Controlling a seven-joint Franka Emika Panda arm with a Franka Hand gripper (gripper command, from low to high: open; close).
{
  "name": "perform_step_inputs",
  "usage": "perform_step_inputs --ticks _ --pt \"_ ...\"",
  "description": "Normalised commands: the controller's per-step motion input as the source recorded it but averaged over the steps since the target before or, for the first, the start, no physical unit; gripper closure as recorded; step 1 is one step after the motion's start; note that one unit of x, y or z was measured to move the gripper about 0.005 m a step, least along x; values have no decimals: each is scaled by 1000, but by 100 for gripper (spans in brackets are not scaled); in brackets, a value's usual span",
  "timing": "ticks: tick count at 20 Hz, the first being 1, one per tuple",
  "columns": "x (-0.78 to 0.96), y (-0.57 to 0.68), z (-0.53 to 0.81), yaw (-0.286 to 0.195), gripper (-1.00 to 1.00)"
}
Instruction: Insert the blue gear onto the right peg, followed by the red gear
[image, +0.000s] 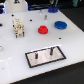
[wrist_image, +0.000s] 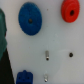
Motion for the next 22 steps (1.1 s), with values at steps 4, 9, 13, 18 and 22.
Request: perform_step_inputs --ticks 4,9,13,18,22 --pt "-370 415 -492 0 -100" --pt "-392 284 -535 0 -100" --pt "-367 183 -561 0 -100" --pt "-350 8 -579 0 -100" --pt "-220 -60 -521 0 -100"
